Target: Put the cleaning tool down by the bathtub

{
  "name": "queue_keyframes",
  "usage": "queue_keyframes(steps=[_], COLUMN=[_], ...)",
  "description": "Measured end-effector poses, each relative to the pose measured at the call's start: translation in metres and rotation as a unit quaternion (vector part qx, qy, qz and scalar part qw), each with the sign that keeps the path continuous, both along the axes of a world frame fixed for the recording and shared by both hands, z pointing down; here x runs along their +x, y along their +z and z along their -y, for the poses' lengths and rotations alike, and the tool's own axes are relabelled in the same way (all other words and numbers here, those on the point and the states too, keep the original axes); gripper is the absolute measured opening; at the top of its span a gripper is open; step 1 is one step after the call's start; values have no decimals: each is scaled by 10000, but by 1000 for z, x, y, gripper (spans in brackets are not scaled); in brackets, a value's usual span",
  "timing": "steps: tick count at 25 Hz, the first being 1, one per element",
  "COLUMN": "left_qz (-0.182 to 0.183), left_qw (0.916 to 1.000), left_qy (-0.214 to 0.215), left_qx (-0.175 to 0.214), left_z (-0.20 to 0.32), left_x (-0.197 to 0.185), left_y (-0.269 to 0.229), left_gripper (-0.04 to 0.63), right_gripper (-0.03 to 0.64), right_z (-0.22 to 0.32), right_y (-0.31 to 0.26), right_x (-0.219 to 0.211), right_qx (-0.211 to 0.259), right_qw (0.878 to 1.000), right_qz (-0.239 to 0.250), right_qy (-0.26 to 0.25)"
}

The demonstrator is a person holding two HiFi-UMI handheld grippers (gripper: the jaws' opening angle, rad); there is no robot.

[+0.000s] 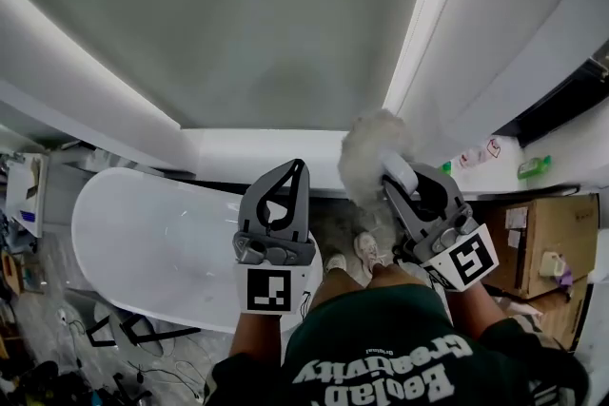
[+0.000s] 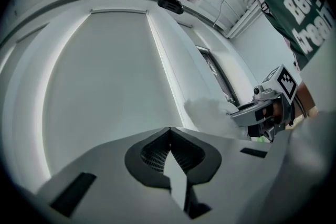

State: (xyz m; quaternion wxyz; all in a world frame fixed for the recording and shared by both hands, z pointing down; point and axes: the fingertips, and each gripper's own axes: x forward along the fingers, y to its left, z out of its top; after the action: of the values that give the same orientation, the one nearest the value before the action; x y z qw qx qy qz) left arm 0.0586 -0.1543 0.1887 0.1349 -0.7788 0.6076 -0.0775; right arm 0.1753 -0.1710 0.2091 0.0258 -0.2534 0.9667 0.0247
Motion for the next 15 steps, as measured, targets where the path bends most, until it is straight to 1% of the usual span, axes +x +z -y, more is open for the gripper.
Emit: queue_keyframes(steps=[4, 7, 9, 12, 15], left_qz=[-30, 86, 164, 186, 255], left_qw=[9984, 9955, 9923, 9857, 9797], left_qy=[-562, -942, -1227, -1659, -1982], left_qx=[13, -16, -60, -207, -185], left_z=[6, 4, 1, -9, -26], left_x=[1, 0, -3, -11, -21], left_y=[-3, 0, 4, 11, 12], left_gripper=[6, 6, 6, 5, 6], right_gripper=[97, 97, 97, 97, 97], right_z=[18, 26, 30, 33, 30], right_y=[-5, -2, 3, 10, 16], right_x=[0, -6, -15, -31, -49], right_qx=[0, -45, -128, -205, -172], right_qw=[9988, 9956, 9921, 9861, 9804], right_qz=[157, 202, 244, 244, 235], right_qy=[-472, -910, -1225, -1634, -1948])
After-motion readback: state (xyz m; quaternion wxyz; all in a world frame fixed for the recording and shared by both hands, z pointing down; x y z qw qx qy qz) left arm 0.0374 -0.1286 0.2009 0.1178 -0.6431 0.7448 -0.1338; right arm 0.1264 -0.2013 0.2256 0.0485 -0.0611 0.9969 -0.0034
